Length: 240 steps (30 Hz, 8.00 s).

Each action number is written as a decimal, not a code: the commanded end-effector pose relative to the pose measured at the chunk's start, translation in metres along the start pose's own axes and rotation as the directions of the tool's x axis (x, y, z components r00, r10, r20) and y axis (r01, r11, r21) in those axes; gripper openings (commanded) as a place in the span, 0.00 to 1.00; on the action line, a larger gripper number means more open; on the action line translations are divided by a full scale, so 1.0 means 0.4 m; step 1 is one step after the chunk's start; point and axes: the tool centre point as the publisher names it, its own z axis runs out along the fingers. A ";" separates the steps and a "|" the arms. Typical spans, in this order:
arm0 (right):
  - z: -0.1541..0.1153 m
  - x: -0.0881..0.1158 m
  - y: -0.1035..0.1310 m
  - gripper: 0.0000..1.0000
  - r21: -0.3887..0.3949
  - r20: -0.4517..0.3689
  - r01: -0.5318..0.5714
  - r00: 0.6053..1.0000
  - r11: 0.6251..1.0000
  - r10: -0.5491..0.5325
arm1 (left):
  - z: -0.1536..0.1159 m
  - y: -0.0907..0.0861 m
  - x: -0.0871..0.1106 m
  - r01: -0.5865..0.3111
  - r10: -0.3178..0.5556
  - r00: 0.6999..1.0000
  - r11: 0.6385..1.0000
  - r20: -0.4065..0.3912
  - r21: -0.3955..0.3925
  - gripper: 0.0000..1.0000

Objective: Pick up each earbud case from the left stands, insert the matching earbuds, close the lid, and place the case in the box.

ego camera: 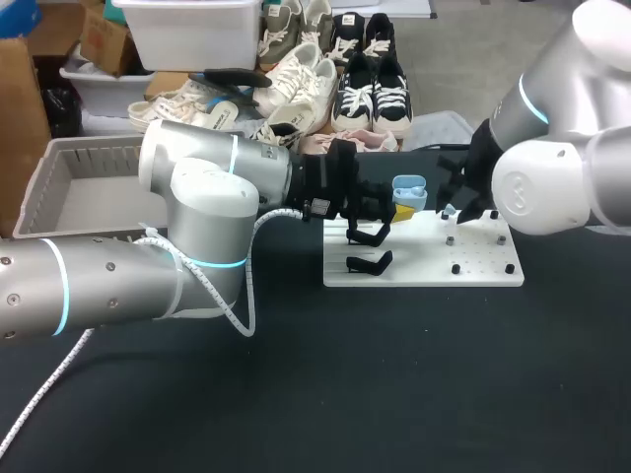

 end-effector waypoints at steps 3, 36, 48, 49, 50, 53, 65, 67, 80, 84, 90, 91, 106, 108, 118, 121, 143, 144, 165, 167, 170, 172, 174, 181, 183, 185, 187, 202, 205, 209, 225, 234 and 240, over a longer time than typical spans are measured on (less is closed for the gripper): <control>0.008 -0.009 -0.001 0.37 -0.001 -0.014 -0.001 1.000 1.000 0.001 | 0.001 0.002 0.001 0.000 0.000 1.000 1.000 0.001 0.000 0.00; 0.018 -0.015 0.000 0.31 -0.009 -0.021 -0.017 1.000 1.000 0.017 | 0.001 0.002 0.001 0.000 0.000 1.000 1.000 0.001 0.000 0.00; 0.018 -0.012 0.003 0.29 -0.009 -0.025 -0.022 0.999 1.000 0.022 | 0.001 0.002 0.001 0.000 0.000 1.000 1.000 0.001 0.000 0.00; 0.018 -0.012 0.003 0.29 -0.009 -0.025 -0.022 0.999 1.000 0.022 | 0.001 0.002 0.001 0.000 0.000 1.000 1.000 0.001 0.000 0.00; 0.017 -0.012 0.003 0.29 -0.009 -0.025 -0.023 0.999 1.000 0.022 | 0.001 0.002 0.001 0.000 0.000 1.000 1.000 0.001 0.000 0.00; 0.017 -0.012 0.003 0.29 -0.009 -0.026 -0.024 0.999 1.000 0.023 | 0.001 0.002 0.001 0.000 0.000 1.000 1.000 0.001 0.000 0.00; 0.022 -0.013 0.006 0.00 -0.011 -0.032 -0.033 0.999 0.999 0.032 | 0.001 0.002 0.001 0.000 0.000 1.000 1.000 0.001 0.000 0.00; 0.021 -0.013 0.007 0.00 -0.012 -0.037 -0.040 0.999 0.999 0.040 | 0.001 0.002 0.001 0.000 0.000 1.000 1.000 0.001 0.000 0.00; -0.078 0.019 0.011 0.00 -0.026 -0.001 -0.110 0.994 0.994 0.110 | 0.001 0.002 0.001 0.000 0.000 1.000 1.000 0.001 0.000 0.00; -0.115 0.037 0.021 0.00 -0.031 -0.001 -0.102 0.995 0.994 0.102 | 0.001 0.002 0.001 0.000 0.000 1.000 1.000 0.001 0.000 0.00; -0.199 0.060 0.041 0.00 -0.038 0.025 -0.069 0.997 0.997 0.070 | 0.001 0.002 0.001 0.000 0.000 1.000 1.000 0.001 0.000 0.00; -0.216 0.062 0.047 0.00 -0.032 0.034 -0.061 0.998 0.998 0.062 | 0.001 0.002 0.001 0.000 0.000 1.000 1.000 0.001 0.000 0.00; -0.413 0.105 0.192 0.00 0.074 0.030 0.227 0.973 0.971 -0.230 | 0.001 0.002 0.001 0.000 0.000 1.000 1.000 0.001 0.000 0.00; -0.424 0.117 0.215 0.00 0.102 0.010 0.280 0.959 0.955 -0.283 | 0.001 0.002 0.001 0.000 0.000 1.000 1.000 0.001 0.000 0.00; -0.432 0.168 0.293 0.00 0.208 -0.124 0.514 0.858 0.833 -0.498 | 0.001 0.002 0.001 0.000 0.000 1.000 1.000 0.001 0.000 0.00; -0.427 0.181 0.305 0.00 0.252 -0.120 0.544 0.838 0.800 -0.532 | 0.001 0.002 0.001 0.000 0.000 1.000 1.000 0.001 0.000 0.00; -0.313 0.168 0.266 0.00 0.036 -0.148 0.605 0.790 0.796 -0.594 | 0.001 0.002 0.001 0.000 0.000 1.000 1.000 0.001 0.000 0.00; -0.309 0.165 0.265 0.00 0.016 -0.148 0.614 0.782 0.790 -0.605 | 0.001 0.002 0.001 0.000 0.000 1.000 1.000 0.001 0.000 0.00; -0.222 0.136 0.251 0.00 -0.032 -0.199 0.612 0.771 0.790 -0.605 | 0.001 0.002 0.001 0.000 0.000 1.000 1.000 0.001 0.000 0.00; -0.216 0.134 0.248 0.00 -0.035 -0.201 0.603 0.777 0.797 -0.597 | 0.001 0.002 0.001 0.000 0.000 1.000 1.000 0.001 0.000 0.00; -0.204 0.135 0.244 0.00 -0.028 -0.207 0.603 0.777 0.797 -0.595 | 0.001 0.002 0.001 0.000 0.000 1.000 1.000 0.001 0.000 0.00; -0.200 0.135 0.240 0.00 -0.025 -0.212 0.601 0.777 0.798 -0.592 | 0.001 0.002 0.001 0.000 0.000 1.000 1.000 0.001 0.000 0.00; -0.201 0.134 0.235 0.00 -0.024 -0.212 0.599 0.779 0.800 -0.590 | 0.001 0.002 0.001 0.000 0.000 1.000 1.000 0.001 0.000 0.00; -0.202 0.130 0.230 0.00 -0.018 -0.211 0.593 0.785 0.805 -0.583 | 0.001 0.002 0.001 0.000 0.000 1.000 1.000 0.001 0.000 0.00; -0.201 0.130 0.230 0.00 -0.017 -0.212 0.593 0.785 0.805 -0.582 | 0.001 0.002 0.001 0.000 0.000 1.000 1.000 0.001 0.000 0.00; -0.199 0.130 0.232 0.00 -0.018 -0.213 0.593 0.785 0.805 -0.582 | 0.001 0.002 0.001 0.000 0.000 1.000 1.000 0.001 0.000 0.00; -0.197 0.132 0.233 0.00 -0.018 -0.216 0.593 0.784 0.805 -0.582 | 0.001 0.002 0.001 0.000 0.000 1.000 1.000 0.001 0.000 0.00; -0.191 0.135 0.235 0.00 -0.007 -0.224 0.590 0.786 0.808 -0.576 | 0.001 0.002 0.001 0.000 0.000 1.000 1.000 0.001 0.000 0.00; -0.191 0.134 0.237 0.00 -0.005 -0.225 0.591 0.785 0.807 -0.577 | 0.001 0.002 0.001 0.000 0.000 1.000 1.000 0.001 0.000 0.00; -0.195 0.134 0.242 0.00 0.002 -0.224 0.596 0.783 0.803 -0.581 | 0.001 0.002 0.001 0.000 0.000 1.000 1.000 0.001 0.000 0.00; -0.193 0.137 0.243 0.00 0.001 -0.234 0.595 0.781 0.803 -0.579 | 0.001 0.002 0.001 0.000 0.000 1.000 1.000 0.001 0.000 0.00; -0.186 0.137 0.245 0.00 -0.004 -0.237 0.596 0.779 0.803 -0.580 | 0.001 0.002 0.001 0.000 0.000 1.000 1.000 0.001 0.000 0.00; -0.185 0.139 0.242 0.00 -0.006 -0.236 0.593 0.782 0.805 -0.578 | 0.001 0.002 0.001 0.000 0.000 1.000 1.000 0.001 0.000 0.00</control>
